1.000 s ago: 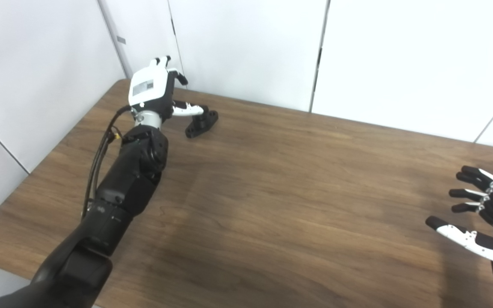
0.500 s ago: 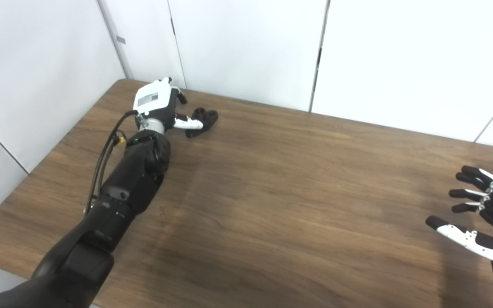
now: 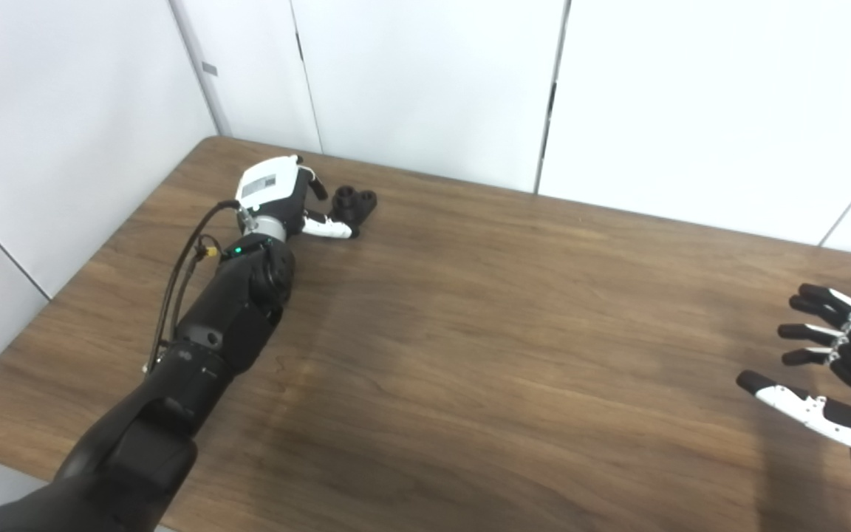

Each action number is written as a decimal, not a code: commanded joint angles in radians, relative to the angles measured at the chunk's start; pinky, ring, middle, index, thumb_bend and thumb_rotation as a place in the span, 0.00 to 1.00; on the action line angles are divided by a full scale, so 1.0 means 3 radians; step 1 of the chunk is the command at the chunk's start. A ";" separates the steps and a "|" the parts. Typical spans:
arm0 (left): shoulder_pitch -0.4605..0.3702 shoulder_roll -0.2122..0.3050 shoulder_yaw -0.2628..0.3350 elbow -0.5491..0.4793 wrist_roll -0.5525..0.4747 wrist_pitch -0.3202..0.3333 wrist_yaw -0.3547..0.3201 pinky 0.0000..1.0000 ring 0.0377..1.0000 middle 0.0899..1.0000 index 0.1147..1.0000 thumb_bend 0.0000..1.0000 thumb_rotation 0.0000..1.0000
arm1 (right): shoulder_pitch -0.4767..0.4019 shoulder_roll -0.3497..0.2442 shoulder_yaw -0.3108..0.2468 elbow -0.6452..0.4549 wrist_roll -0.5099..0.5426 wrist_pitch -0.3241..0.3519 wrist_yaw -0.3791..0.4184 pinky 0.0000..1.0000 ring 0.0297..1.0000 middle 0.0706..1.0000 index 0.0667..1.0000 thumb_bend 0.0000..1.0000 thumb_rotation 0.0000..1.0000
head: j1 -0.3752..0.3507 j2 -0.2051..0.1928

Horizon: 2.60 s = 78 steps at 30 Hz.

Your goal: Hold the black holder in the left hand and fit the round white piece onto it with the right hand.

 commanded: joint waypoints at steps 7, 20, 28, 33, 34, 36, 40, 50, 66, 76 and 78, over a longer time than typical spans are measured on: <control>-0.0181 0.0147 -0.0053 0.0038 -0.0013 -0.0104 0.0030 0.99 1.00 0.96 0.60 0.98 0.36 | -0.0063 0.0007 -0.0025 -0.0147 0.0011 -0.0027 -0.0017 0.51 0.64 0.74 0.74 0.69 0.00 | -0.0003 0.0017; -0.0307 0.0079 -0.0319 0.0481 0.0060 -0.0210 0.0220 0.91 1.00 0.91 0.59 0.88 0.36 | -0.0032 0.0017 -0.0021 -0.0104 0.0005 -0.0125 -0.0031 0.50 0.63 0.74 0.74 0.69 0.00 | -0.0051 0.0031; -0.0368 0.0071 -0.0298 0.0744 -0.0172 -0.0625 0.0328 0.75 0.86 0.78 0.47 0.77 0.22 | 0.0010 0.0007 -0.0035 -0.0146 0.0002 -0.0099 -0.0031 0.51 0.63 0.74 0.74 0.69 0.00 | -0.0076 0.0045; -0.0362 0.0026 -0.0228 0.0777 -0.0340 -0.0866 0.0418 0.77 0.83 0.72 0.42 0.53 0.07 | 0.0025 -0.0003 -0.0037 -0.0177 -0.0024 -0.0092 -0.0035 0.50 0.63 0.74 0.74 0.68 0.00 | -0.0074 0.0065; -0.0357 0.0015 -0.0224 0.0757 -0.0357 -0.0875 0.0424 0.78 0.84 0.72 0.41 0.53 0.07 | 0.0028 0.0000 -0.0039 -0.0191 -0.0026 -0.0079 -0.0036 0.50 0.63 0.74 0.74 0.68 0.00 | -0.0076 0.0067; -0.0352 0.0007 -0.0225 0.0735 -0.0371 -0.0879 0.0431 0.79 0.85 0.71 0.41 0.52 0.07 | 0.0030 0.0005 -0.0040 -0.0210 -0.0028 -0.0059 -0.0038 0.50 0.63 0.74 0.74 0.68 0.00 | -0.0077 0.0071; -0.0353 0.0006 -0.0248 0.0737 -0.0398 -0.0927 0.0437 0.78 0.82 0.72 0.41 0.52 0.07 | 0.0033 0.0004 -0.0045 -0.0212 -0.0028 -0.0058 -0.0041 0.50 0.63 0.74 0.74 0.68 0.00 | -0.0086 0.0077; -0.0239 0.0018 -0.0247 0.0527 -0.0548 -0.1114 0.0336 0.84 0.88 0.76 0.41 0.52 0.07 | 0.0033 0.0018 -0.0047 -0.0209 -0.0032 -0.0079 -0.0051 0.49 0.62 0.73 0.74 0.68 0.00 | -0.0119 0.0097; 0.0105 -0.0043 -0.0608 -0.0409 -0.0436 -0.1473 -0.0235 0.86 0.88 0.81 0.42 0.52 0.07 | -0.0040 -0.0007 -0.0056 -0.0108 -0.0037 -0.0154 -0.0064 0.50 0.64 0.74 0.73 0.68 0.00 | -0.0217 0.0109; 0.0270 -0.0240 -0.0892 -0.0804 -0.0399 -0.1752 -0.0518 0.86 0.90 0.82 0.42 0.52 0.07 | -0.0080 -0.0010 -0.0094 -0.0112 -0.0125 -0.0163 -0.0115 0.49 0.62 0.72 0.72 0.69 0.00 | -0.0330 0.0138; 0.0302 -0.0281 -0.0956 -0.0863 -0.0363 -0.1763 -0.0581 0.86 0.90 0.82 0.42 0.52 0.07 | -0.0086 0.0001 -0.0095 -0.0109 -0.0119 -0.0168 -0.0120 0.49 0.61 0.72 0.73 0.69 0.00 | -0.0370 0.0142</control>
